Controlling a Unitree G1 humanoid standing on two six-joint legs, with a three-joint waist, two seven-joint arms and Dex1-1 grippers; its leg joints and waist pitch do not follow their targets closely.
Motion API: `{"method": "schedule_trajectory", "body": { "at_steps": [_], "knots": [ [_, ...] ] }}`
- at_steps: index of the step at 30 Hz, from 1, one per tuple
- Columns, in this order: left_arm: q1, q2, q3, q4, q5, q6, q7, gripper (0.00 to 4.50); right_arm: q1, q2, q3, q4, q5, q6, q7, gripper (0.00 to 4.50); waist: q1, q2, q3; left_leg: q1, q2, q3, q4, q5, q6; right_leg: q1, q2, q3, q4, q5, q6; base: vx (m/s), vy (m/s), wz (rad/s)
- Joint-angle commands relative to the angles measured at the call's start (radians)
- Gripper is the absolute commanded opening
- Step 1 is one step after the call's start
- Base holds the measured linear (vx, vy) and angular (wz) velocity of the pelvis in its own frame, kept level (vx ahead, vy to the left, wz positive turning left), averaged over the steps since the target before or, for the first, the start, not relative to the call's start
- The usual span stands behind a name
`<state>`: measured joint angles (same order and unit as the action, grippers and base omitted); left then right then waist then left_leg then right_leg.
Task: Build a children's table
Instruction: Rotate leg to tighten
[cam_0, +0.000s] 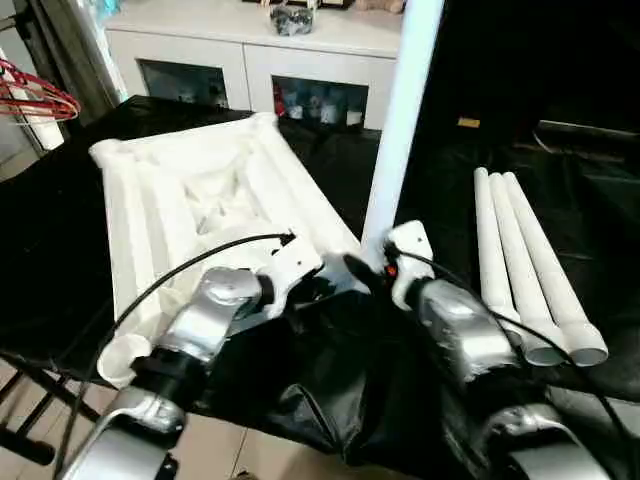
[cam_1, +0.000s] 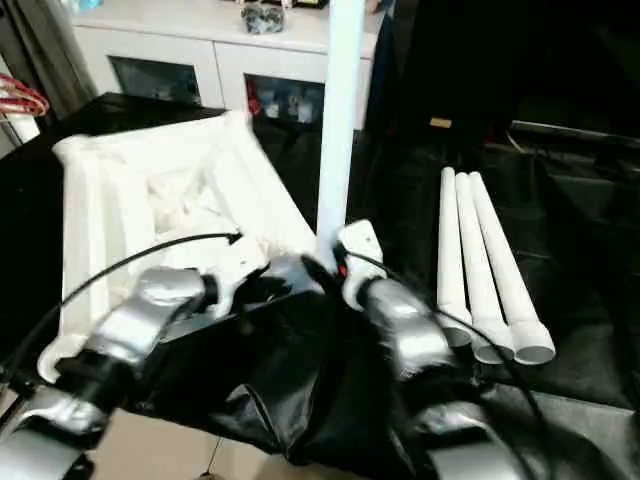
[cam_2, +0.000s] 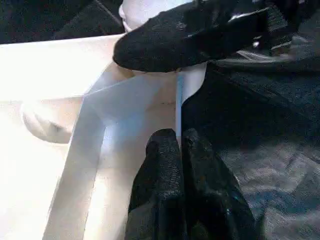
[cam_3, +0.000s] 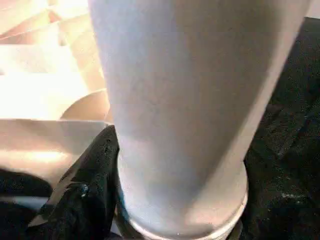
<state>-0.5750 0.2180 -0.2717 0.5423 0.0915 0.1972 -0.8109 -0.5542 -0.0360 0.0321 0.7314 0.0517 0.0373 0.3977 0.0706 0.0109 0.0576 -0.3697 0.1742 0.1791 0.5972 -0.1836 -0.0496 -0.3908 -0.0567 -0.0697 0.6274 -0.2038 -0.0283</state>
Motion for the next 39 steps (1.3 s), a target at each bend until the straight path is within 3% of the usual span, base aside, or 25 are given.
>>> {"method": "schedule_trajectory", "body": {
  "at_steps": [1,7,15,20,26,28,29,34,39],
  "knots": [
    [-0.023,-0.051,-0.023,-0.021,-0.022,-0.043,0.001,0.0,-0.003,0.07,0.05,0.021,0.02,0.015,0.062,3.3,-0.003,0.005,-0.061,0.014,0.062,-0.03,-0.078,-0.268,-0.001,0.037,-0.103,0.064,-0.102,-0.3,-0.172,0.0,0.0,0.0],
    [0.016,0.004,-0.034,-0.066,-0.037,-0.064,-0.084,0.0,0.001,0.018,0.053,-0.01,0.034,0.0,0.153,3.99,-0.01,0.007,-0.062,0.009,0.062,-0.028,-0.077,-0.24,0.02,0.042,-0.102,0.063,-0.096,-0.236,-0.197,0.0,0.0,0.0],
    [0.049,0.088,-0.02,-0.102,-0.061,-0.088,-0.201,0.0,0.052,-0.12,0.101,-0.127,0.067,0.009,0.47,3.99,-0.006,0.005,-0.067,0.006,0.066,-0.025,-0.071,-0.176,0.062,0.049,-0.099,0.061,-0.082,-0.101,-0.233,0.0,0.0,0.0],
    [0.07,0.133,-0.014,-0.138,-0.098,-0.083,-0.291,0.0,0.078,-0.192,0.128,-0.189,0.104,0.039,0.635,3.99,-0.001,0.006,-0.065,0.006,0.067,-0.023,-0.069,-0.181,0.07,0.05,-0.099,0.059,-0.082,-0.124,-0.241,0.0,0.0,0.0],
    [0.096,0.193,-0.019,-0.169,-0.125,-0.077,-0.389,0.0,0.09,-0.239,0.147,-0.23,0.118,0.063,0.741,3.43,-0.001,0.006,-0.063,0.01,0.068,-0.023,-0.072,-0.204,0.059,0.044,-0.099,0.059,-0.088,-0.175,-0.241,0.0,0.0,0.0],
    [0.1,0.206,-0.023,-0.173,-0.125,-0.077,-0.405,0.0,0.093,-0.246,0.152,-0.242,0.126,0.074,0.763,3.28,0.002,0.003,-0.062,0.008,0.068,-0.023,-0.073,-0.199,0.056,0.046,-0.098,0.059,-0.086,-0.175,-0.236,0.0,0.0,0.0],
    [0.1,0.21,-0.023,-0.172,-0.124,-0.078,-0.409,0.0,0.094,-0.249,0.154,-0.246,0.13,0.079,0.772,3.23,0.002,-0.003,-0.063,0.009,0.068,-0.021,-0.072,-0.193,0.06,0.044,-0.097,0.059,-0.085,-0.17,-0.234,0.0,0.0,0.0],
    [0.098,0.21,-0.017,-0.171,-0.127,-0.076,-0.402,0.0,0.101,-0.249,0.166,-0.255,0.129,0.087,0.781,2.8,0.008,0.0,-0.065,0.01,0.067,-0.021,-0.07,-0.168,0.061,0.044,-0.099,0.06,-0.084,-0.16,-0.231,0.0,0.0,0.0],
    [0.096,0.193,-0.009,-0.163,-0.123,-0.077,-0.366,0.0,0.107,-0.23,0.165,-0.251,0.116,0.083,0.733,2.72,0.008,-0.001,-0.064,0.01,0.066,-0.021,-0.071,-0.179,0.054,0.043,-0.099,0.06,-0.087,-0.185,-0.224,0.0,0.0,0.0]
  ]
}}
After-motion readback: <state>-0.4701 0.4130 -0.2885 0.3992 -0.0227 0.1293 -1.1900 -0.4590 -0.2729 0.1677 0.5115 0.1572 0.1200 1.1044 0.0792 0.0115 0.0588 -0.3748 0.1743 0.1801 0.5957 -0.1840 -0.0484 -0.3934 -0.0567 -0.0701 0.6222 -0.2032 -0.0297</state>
